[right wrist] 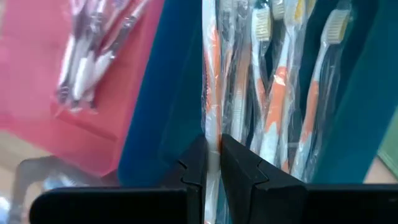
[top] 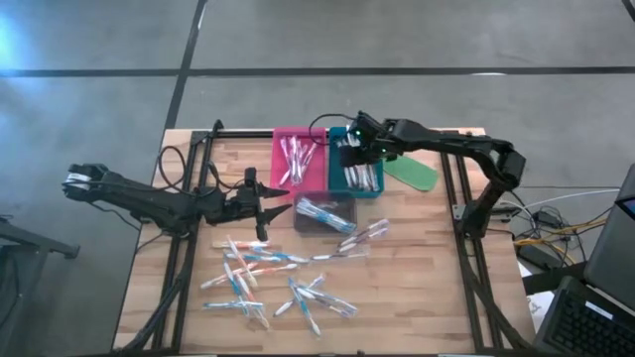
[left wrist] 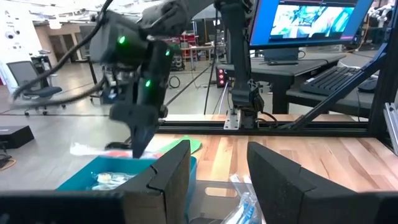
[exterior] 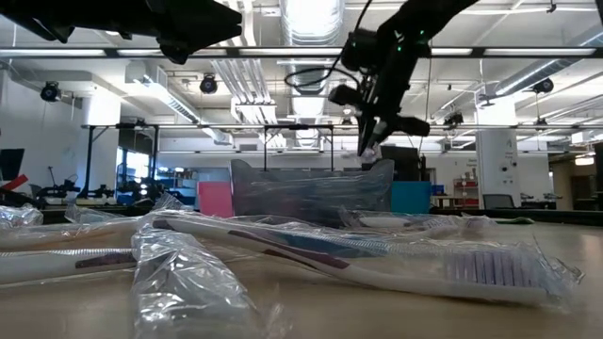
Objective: Pick & Place Toothbrushes
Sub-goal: Put the orange toothbrush into the blue bin, then put the purple toothbrush into the pink bin
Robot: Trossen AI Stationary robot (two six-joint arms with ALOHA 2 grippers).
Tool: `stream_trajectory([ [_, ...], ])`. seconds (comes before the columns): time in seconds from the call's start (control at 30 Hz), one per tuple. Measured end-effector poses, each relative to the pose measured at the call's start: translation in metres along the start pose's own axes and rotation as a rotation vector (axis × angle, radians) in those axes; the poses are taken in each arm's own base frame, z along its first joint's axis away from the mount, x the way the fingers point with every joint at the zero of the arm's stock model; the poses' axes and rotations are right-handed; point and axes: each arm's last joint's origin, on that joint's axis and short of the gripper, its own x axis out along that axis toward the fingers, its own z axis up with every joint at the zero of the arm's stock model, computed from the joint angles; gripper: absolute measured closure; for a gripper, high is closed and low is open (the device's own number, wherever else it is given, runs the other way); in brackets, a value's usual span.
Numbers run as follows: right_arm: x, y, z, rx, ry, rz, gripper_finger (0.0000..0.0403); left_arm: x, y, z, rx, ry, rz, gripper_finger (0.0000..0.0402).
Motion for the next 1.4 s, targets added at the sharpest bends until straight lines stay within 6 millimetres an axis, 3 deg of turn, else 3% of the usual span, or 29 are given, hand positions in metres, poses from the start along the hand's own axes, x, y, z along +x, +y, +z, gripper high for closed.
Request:
stream_trajectory([
  [0.4, 0.054, -0.014, 0.007, 0.041, 0.096, -0.110, 0.0374, 0.000, 0.000, -0.001, 0.002, 0.006, -0.001, 0.0236],
  [0.8, 0.082, -0.025, 0.009, 0.052, 0.146, -0.170, 0.0371, 0.000, 0.000, -0.001, 0.002, 0.005, -0.001, 0.0236],
  [1.0, 0.081, -0.025, 0.009, 0.021, 0.156, -0.158, 0.0334, 0.000, 0.000, -0.001, 0.002, 0.005, 0.000, 0.0236],
  [1.4, 0.051, -0.019, 0.014, 0.017, 0.150, -0.044, 0.0237, 0.000, 0.000, -0.001, 0.002, 0.005, 0.000, 0.0236],
])
